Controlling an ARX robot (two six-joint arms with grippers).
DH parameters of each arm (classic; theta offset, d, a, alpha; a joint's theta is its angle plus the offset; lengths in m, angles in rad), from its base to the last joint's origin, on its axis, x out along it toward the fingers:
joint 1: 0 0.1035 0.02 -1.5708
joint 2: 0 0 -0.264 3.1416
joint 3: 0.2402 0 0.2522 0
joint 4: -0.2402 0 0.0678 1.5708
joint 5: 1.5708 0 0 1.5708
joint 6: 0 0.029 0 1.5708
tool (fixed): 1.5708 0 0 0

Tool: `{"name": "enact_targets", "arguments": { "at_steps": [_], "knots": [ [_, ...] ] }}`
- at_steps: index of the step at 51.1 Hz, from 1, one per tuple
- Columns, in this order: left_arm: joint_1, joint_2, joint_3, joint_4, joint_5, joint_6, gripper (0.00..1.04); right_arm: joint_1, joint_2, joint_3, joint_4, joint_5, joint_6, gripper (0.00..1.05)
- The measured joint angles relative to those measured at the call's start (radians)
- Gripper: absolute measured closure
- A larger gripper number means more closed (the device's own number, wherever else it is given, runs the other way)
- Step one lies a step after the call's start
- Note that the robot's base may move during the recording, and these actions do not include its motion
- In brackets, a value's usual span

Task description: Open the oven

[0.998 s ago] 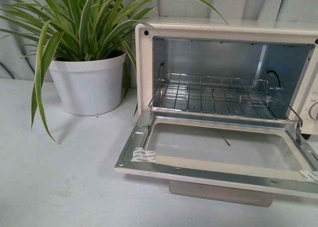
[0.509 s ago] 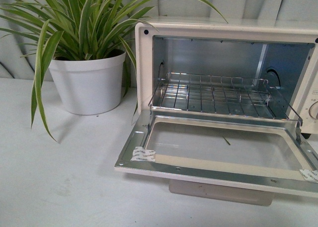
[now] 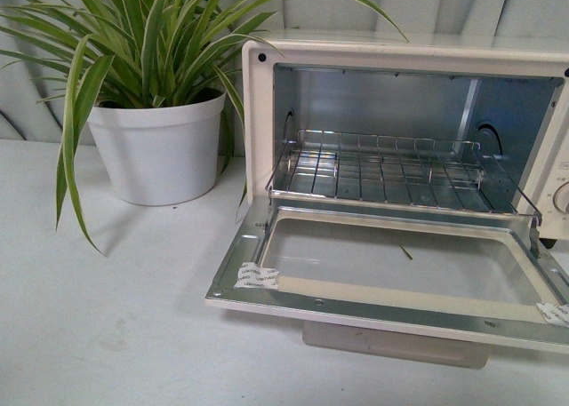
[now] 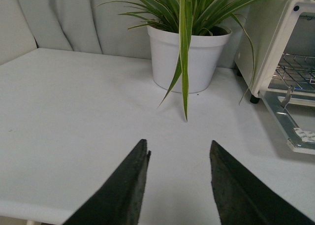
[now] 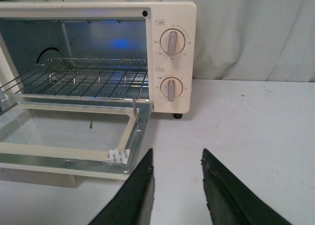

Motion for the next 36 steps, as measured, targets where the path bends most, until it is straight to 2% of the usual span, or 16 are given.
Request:
{"name": "enact_targets", "arguments": {
  "at_steps": [6,11,14,15,17,36],
  "knots": [
    [0.000,0.000,0.000,0.000,0.000,0.000,0.37,0.000,0.000,0.000,0.000,0.000,0.000,0.46],
    [0.000,0.000,0.000,0.000,0.000,0.000,0.19,0.000,0.000,0.000,0.000,0.000,0.000,0.30],
    [0.000,0.000,0.000,0.000,0.000,0.000,0.10,0.000,0.000,0.000,0.000,0.000,0.000,0.21],
    [0.000,0.000,0.000,0.000,0.000,0.000,0.06,0.000,0.000,0.000,0.000,0.000,0.000,0.15],
    [0.000,0.000,0.000,0.000,0.000,0.002,0.05,0.000,0.000,0.000,0.000,0.000,0.000,0.09],
    [0.000,0.000,0.000,0.000,0.000,0.002,0.06,0.000,0.000,0.000,0.000,0.000,0.001,0.09]
  ]
}}
